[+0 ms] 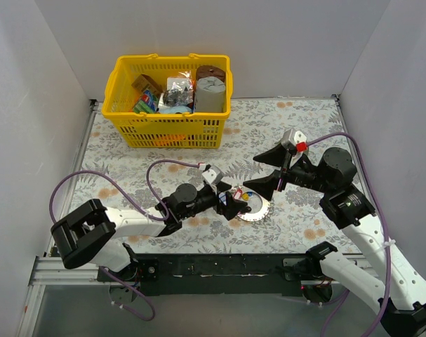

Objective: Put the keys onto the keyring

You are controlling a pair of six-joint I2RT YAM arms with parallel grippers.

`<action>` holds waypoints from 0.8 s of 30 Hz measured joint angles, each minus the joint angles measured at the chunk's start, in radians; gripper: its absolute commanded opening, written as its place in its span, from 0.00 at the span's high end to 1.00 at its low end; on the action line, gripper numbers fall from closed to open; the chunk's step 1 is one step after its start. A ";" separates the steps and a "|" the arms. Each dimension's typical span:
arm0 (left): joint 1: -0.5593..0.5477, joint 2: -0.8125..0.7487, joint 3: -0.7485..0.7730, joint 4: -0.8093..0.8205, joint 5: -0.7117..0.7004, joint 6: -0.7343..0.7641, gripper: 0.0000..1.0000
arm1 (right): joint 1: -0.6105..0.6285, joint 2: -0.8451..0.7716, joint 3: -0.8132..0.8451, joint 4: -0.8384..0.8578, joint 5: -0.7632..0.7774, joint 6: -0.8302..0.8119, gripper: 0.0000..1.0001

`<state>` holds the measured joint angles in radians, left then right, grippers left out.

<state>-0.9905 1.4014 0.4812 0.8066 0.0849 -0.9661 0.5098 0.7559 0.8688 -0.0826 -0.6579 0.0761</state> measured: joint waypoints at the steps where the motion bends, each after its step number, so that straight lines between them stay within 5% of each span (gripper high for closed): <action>1: 0.002 -0.001 0.000 -0.008 0.001 -0.002 0.02 | 0.000 0.002 0.000 0.000 0.001 0.000 0.04; 11: 0.202 -0.122 -0.055 -0.137 0.041 -0.232 0.02 | -0.002 0.031 -0.038 -0.023 0.105 0.000 0.03; 24: 0.327 -0.645 -0.047 -0.802 -0.477 -0.497 0.02 | -0.196 0.048 -0.109 -0.190 0.503 0.096 0.02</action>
<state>-0.6636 0.7559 0.4347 0.0048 -0.3923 -1.4628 0.3138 0.8040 0.7593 -0.2729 -0.1551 0.1719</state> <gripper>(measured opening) 0.981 0.985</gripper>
